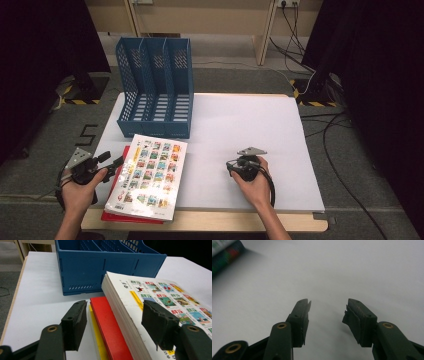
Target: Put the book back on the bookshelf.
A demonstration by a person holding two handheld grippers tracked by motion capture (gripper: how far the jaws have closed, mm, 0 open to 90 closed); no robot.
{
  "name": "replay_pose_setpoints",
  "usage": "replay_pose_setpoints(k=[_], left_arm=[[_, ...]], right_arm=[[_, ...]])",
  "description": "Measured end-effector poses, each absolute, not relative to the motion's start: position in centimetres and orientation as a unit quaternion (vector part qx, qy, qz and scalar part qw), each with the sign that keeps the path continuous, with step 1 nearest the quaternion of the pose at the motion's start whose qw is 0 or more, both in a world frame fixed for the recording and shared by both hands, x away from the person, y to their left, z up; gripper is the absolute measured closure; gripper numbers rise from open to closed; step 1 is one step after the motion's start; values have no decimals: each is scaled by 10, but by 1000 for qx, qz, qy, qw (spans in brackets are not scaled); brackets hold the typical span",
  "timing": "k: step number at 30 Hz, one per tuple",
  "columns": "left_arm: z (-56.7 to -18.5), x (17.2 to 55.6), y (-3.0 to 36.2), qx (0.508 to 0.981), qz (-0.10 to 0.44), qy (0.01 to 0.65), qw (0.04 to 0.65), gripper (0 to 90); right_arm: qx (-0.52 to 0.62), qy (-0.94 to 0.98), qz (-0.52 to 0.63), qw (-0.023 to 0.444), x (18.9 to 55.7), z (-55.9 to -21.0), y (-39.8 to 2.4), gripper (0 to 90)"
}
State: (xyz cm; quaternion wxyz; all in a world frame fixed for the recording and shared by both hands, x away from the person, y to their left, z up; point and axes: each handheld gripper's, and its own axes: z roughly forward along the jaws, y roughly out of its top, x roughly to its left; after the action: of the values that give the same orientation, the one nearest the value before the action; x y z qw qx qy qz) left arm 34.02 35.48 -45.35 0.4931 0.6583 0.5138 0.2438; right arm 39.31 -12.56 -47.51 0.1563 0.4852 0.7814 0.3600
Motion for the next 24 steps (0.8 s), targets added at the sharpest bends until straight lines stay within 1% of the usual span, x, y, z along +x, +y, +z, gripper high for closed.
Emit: replay_pose_setpoints(k=[2,3,6,7,8,10,11,13,15,16,17,19,21,24], left_arm=[[-452,340,354,662,243,513,489,365],[-450,341,353,665,241,511,488,376],[-443,342,348,677,238,506,478,395],[-440,343,347,681,238,503,476,404],[-440,343,347,681,238,503,476,415],[-435,345,343,685,230,502,476,433],[-435,345,343,685,230,502,476,434],[-431,348,338,694,219,494,475,440],[-431,349,336,697,217,493,473,441],[-431,349,335,698,215,494,472,442],[-430,350,333,699,211,494,472,442],[-431,351,331,702,207,496,468,442],[-434,353,328,709,199,497,459,440],[-438,354,326,715,188,499,452,438]], right_arm=[[485,780,365,152,395,-470,-122,520],[478,782,375,137,401,-459,-114,512],[482,779,390,89,412,-448,-102,515],[485,776,395,77,416,-445,-98,519],[485,776,395,77,416,-445,-98,519],[488,773,402,44,425,-436,-81,528],[488,773,402,44,425,-436,-81,528],[485,771,413,8,434,-429,-64,524],[484,770,415,4,436,-427,-60,524],[478,775,414,8,439,-424,-52,524],[473,778,413,2,445,-421,-39,521],[472,779,413,-2,447,-420,-34,519],[475,778,411,-36,456,-422,-18,510],[480,776,405,-59,463,-428,-6,500]])
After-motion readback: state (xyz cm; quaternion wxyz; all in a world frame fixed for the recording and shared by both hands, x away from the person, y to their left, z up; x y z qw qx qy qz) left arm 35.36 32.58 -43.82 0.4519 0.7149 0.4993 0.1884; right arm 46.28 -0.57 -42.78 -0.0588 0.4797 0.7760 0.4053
